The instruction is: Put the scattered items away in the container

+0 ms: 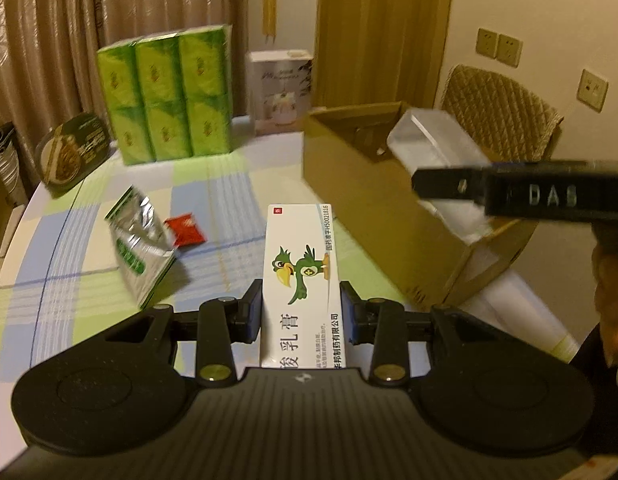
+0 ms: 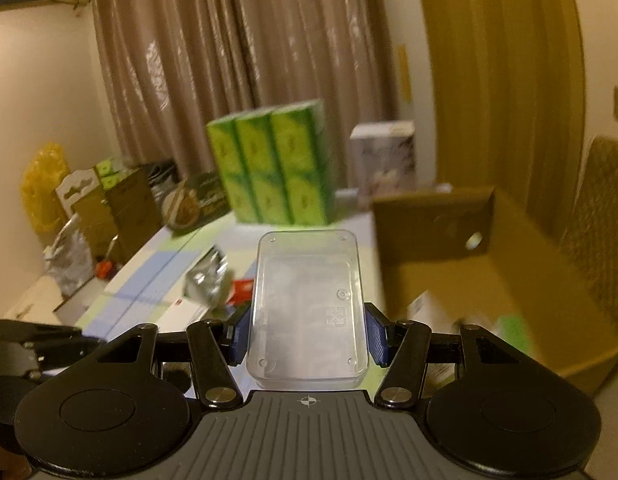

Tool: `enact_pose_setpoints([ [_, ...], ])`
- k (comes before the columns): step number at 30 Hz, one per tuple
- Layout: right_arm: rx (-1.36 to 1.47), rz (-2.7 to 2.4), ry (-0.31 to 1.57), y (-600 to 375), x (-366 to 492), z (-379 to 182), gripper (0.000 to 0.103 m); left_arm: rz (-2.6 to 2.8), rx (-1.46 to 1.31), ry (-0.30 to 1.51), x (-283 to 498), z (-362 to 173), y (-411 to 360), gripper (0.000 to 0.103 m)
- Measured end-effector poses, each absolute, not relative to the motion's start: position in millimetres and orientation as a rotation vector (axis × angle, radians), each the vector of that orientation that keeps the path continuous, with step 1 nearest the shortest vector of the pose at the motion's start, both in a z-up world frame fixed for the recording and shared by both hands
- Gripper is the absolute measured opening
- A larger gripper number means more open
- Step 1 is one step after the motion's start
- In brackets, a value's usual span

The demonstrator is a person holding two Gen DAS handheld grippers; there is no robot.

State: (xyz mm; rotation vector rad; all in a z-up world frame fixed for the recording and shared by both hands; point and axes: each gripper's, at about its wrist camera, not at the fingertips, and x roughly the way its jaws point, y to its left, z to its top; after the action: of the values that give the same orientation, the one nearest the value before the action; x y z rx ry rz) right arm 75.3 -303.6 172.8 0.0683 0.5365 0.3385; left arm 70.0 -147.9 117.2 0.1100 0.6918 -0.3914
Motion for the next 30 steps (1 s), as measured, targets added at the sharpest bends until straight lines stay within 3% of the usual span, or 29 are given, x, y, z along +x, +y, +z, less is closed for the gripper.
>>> enact_pose_setpoints([
  [13, 0.002, 0.199, 0.529, -392.8, 93.3, 190.7, 0.053, -0.510, 0.095, 0.647, 97.7, 146.7, -231.0, 0.033],
  [30, 0.061, 0.157, 0.593, -460.3, 129.5, 159.8, 0.053, -0.563, 0.016, 0.710, 155.0, 123.3, -304.2, 0.033],
])
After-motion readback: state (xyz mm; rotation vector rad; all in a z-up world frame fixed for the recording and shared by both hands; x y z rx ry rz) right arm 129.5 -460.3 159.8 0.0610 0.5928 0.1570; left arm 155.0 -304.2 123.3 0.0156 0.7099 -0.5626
